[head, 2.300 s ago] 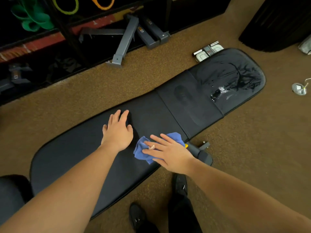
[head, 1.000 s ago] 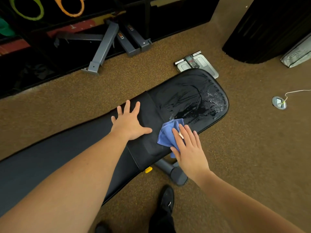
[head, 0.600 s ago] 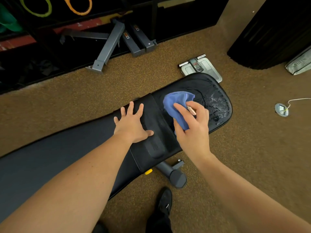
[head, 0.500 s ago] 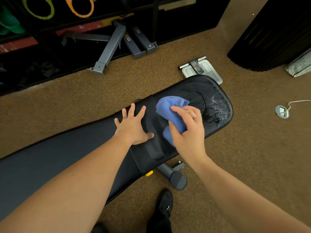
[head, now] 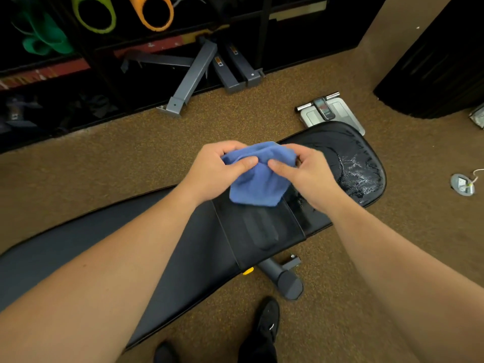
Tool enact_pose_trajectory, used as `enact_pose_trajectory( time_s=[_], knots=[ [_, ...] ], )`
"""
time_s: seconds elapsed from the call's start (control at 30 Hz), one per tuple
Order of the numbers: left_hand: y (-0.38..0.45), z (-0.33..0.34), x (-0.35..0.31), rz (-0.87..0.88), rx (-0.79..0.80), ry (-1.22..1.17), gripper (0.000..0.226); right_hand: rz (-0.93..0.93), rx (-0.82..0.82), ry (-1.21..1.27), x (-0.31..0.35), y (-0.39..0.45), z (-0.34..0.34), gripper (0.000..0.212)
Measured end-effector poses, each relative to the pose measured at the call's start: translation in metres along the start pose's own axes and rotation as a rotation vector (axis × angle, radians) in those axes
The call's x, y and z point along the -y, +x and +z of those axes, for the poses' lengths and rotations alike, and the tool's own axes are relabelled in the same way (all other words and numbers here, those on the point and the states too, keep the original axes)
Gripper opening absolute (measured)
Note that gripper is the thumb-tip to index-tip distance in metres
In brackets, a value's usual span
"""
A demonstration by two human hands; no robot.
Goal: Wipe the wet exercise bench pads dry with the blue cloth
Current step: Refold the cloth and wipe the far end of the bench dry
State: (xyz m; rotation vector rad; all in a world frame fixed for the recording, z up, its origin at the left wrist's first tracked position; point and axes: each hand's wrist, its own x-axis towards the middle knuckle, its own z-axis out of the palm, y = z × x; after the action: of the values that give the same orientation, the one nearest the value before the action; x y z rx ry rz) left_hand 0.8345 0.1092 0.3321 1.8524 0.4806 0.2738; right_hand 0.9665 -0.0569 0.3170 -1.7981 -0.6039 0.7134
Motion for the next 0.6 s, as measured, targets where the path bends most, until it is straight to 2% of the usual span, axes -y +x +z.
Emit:
enact_pose_trajectory(
  time_s=[0.03, 0.07, 0.13, 0.17, 0.23, 0.3, 0.37, 0.43, 0.47, 0.53, 0.57, 0.6],
  knots=[
    [0.002, -0.006, -0.007, 0.036, -0.001, -0.001, 0.009, -0.095, -0.033, -0.064, 0.005, 0.002, -0.004, 0.024],
    [0.003, -0.010, -0.013, 0.061, 0.017, 0.005, 0.011, -0.197, -0.060, -0.129, 0.010, 0.003, -0.005, 0.021],
    [0.003, -0.016, -0.013, 0.045, 0.124, 0.051, 0.013, -0.350, -0.032, -0.217, 0.008, 0.000, -0.007, 0.026],
    [0.000, -0.017, -0.008, 0.000, 0.205, 0.101, 0.014, -0.367, 0.013, -0.251, 0.001, -0.004, -0.008, 0.029],
    [-0.012, -0.012, 0.014, -0.105, 0.379, 0.257, 0.015, -0.225, 0.144, -0.397, -0.017, -0.017, -0.009, 0.029],
    [-0.026, -0.004, 0.038, -0.201, 0.556, 0.464, 0.019, -0.072, 0.343, -0.664, -0.033, -0.030, -0.010, 0.027],
    [-0.034, 0.002, 0.051, -0.262, 0.622, 0.540, 0.015, -0.021, 0.465, -0.768, -0.040, -0.037, -0.006, 0.022],
    [-0.032, 0.001, 0.057, -0.280, 0.451, 0.420, 0.009, -0.014, 0.375, -0.731, -0.039, -0.032, -0.001, 0.012],
    [-0.028, 0.000, 0.059, -0.292, 0.308, 0.350, 0.014, -0.049, 0.262, -0.757, -0.039, -0.026, 0.001, 0.022],
    [-0.019, -0.005, 0.060, -0.330, 0.080, 0.297, 0.036, -0.164, 0.044, -0.875, -0.035, -0.010, 0.011, 0.057],
    [-0.016, -0.007, 0.060, -0.357, 0.017, 0.301, 0.045, -0.254, -0.022, -0.897, -0.032, -0.005, 0.020, 0.068],
    [-0.014, -0.008, 0.061, -0.380, -0.029, 0.310, 0.049, -0.348, -0.002, -0.903, -0.029, -0.001, 0.031, 0.073]
  ],
)
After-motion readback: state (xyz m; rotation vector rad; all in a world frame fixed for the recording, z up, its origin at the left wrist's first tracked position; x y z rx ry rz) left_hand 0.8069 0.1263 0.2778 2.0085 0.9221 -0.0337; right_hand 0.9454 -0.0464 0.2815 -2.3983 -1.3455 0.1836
